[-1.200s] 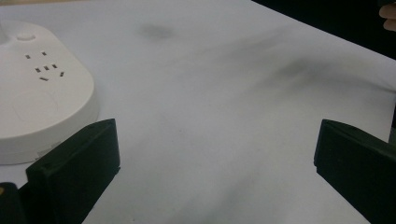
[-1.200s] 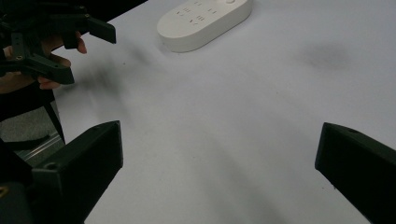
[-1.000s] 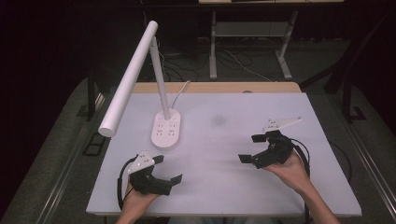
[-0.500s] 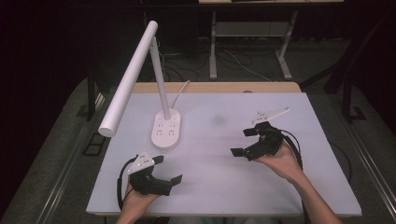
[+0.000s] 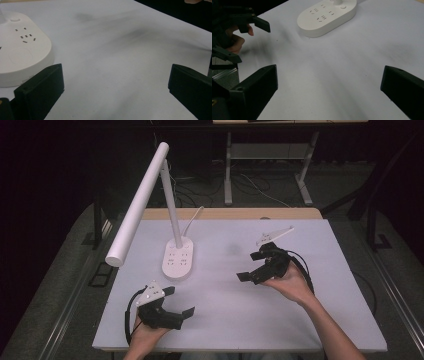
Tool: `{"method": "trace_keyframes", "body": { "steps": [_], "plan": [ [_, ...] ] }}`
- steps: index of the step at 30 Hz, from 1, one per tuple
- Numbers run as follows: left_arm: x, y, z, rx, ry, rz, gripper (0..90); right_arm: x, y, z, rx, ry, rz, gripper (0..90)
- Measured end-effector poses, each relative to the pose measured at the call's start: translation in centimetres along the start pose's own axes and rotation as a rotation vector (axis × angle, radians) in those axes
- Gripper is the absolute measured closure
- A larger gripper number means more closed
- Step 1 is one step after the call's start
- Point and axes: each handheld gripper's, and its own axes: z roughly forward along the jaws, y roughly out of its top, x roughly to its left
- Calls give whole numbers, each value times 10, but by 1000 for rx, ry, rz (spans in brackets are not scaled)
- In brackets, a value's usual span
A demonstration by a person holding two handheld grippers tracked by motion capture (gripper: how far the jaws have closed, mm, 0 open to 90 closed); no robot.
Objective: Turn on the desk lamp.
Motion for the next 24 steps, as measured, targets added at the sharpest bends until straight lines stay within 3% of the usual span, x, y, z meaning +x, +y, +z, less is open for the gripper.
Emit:
{"method": "trace_keyframes", "body": {
  "steps": [24],
  "plan": [
    [1,0,-2,-3,1,-2,0,-11,36,30,11,0,-14,9]
  ]
}}
